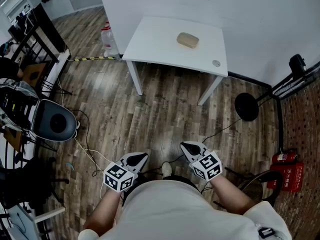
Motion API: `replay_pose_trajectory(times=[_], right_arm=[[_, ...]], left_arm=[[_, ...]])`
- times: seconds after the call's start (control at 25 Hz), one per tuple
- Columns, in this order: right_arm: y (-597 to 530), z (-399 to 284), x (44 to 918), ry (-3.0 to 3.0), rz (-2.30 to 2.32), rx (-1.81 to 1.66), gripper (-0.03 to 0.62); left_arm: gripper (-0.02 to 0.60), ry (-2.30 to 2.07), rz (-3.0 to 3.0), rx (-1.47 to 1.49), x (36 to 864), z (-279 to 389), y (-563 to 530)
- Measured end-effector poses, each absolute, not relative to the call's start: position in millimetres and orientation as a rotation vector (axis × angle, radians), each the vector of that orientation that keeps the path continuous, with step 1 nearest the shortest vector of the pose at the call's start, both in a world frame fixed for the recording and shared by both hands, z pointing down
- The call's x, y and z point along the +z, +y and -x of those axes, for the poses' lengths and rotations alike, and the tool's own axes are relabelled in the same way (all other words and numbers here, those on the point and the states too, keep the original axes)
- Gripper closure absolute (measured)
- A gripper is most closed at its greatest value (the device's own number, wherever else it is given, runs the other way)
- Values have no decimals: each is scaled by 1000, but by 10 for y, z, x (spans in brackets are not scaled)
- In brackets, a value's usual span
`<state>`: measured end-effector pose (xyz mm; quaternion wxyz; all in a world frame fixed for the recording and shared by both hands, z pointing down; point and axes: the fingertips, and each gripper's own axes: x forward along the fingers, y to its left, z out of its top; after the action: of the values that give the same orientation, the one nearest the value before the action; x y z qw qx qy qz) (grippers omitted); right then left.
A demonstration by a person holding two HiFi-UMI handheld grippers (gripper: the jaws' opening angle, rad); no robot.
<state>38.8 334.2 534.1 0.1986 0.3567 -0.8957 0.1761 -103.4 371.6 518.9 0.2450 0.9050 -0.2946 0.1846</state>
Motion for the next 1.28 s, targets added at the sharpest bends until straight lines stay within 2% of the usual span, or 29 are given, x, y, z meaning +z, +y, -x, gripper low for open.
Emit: replay_pose_trajectory(times=[0.32, 0.64, 0.68, 0.76, 0.8, 1.28], right_arm=[[2659, -855, 5222, -2527, -1129, 530, 588], [1941, -1096, 5342, -2445, -1251, 604, 585], [1808, -1103, 5371, -2430, -1266, 635, 585], [1479, -1096, 5382, -2419, -1297, 719, 500], [1295, -1102, 5355, -2420, -1320, 761, 485], [-486, -1395, 5422, -2307, -1507, 998, 499]], left_arm=[[563, -761, -2539, 458, 4893, 390, 2901], [561, -621, -2587, 427, 5000, 36, 1851], [561, -597, -2592, 418, 5002, 11, 1680], [561, -547, -2593, 402, 4988, -8, 1310], [561, -522, -2596, 397, 4965, -13, 1123], [563, -386, -2705, 414, 4800, 100, -459]])
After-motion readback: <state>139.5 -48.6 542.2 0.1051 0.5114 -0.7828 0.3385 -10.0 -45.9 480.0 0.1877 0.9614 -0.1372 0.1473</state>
